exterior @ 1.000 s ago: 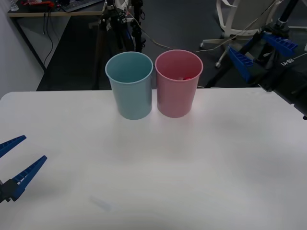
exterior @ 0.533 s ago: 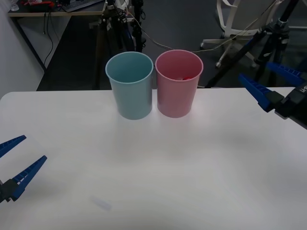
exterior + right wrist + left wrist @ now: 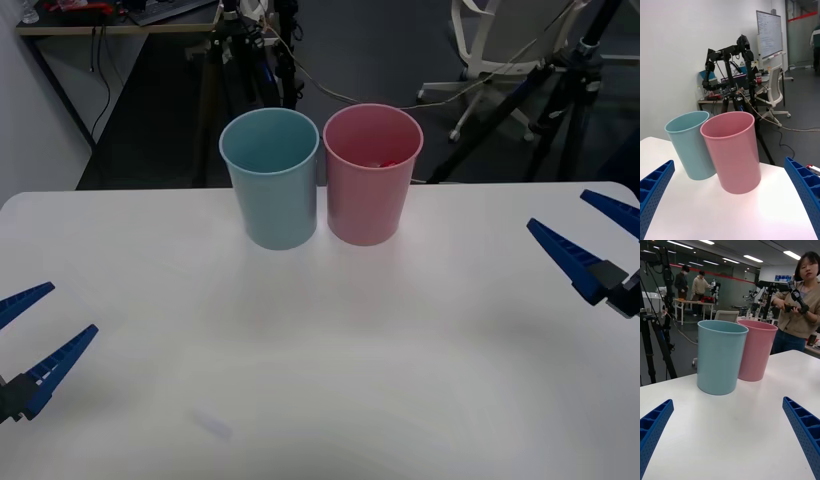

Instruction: Grasp the object on the table and drop it into the matching bin: aluminum can to the light blue bin, PET bottle to the pink bin.

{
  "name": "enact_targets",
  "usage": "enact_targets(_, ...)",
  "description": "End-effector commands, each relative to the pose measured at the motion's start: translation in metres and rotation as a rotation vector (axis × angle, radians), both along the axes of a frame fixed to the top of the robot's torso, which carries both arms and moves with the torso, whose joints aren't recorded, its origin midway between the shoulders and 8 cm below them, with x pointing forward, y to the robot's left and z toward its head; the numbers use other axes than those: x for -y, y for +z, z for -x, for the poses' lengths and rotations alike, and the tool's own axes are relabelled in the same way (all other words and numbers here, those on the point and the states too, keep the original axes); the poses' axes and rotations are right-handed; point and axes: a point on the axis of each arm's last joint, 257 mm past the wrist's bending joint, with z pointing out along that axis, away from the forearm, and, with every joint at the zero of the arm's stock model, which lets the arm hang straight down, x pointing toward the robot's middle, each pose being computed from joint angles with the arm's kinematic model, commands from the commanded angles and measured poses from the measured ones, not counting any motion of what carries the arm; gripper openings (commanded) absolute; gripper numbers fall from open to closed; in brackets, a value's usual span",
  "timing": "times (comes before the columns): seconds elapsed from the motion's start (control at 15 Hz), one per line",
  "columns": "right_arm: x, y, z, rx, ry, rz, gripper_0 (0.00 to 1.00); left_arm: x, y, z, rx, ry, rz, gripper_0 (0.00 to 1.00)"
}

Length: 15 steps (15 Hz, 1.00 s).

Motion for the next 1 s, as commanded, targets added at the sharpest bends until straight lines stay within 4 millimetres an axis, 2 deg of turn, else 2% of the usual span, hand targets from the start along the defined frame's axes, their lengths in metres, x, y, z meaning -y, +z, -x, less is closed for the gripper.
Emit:
enact_targets(0.07,0.009,-0.029,0.017,-0.012,-0.025,0.048,1.00,0.000,0.000,0.000,0.000,0.000,0.000,1.00)
enact_targets(0.33,0.004,-0.061,0.044,-0.056,0.019,0.075,1.00,0.000,0.000,0.000,0.000,0.000,0.000,1.00)
enact_targets(0.47,-0.006,-0.074,0.055,-0.070,0.074,0.085,1.00,0.000,0.000,0.000,0.000,0.000,0.000,1.00)
enact_targets(0.73,-0.008,-0.086,0.062,-0.071,0.084,0.110,1.00,0.000,0.000,0.000,0.000,0.000,0.000,1.00)
enact_targets(1.0,-0.010,-0.087,0.063,-0.064,0.088,0.114,1.00,0.000,0.000,0.000,0.000,0.000,0.000,1.00)
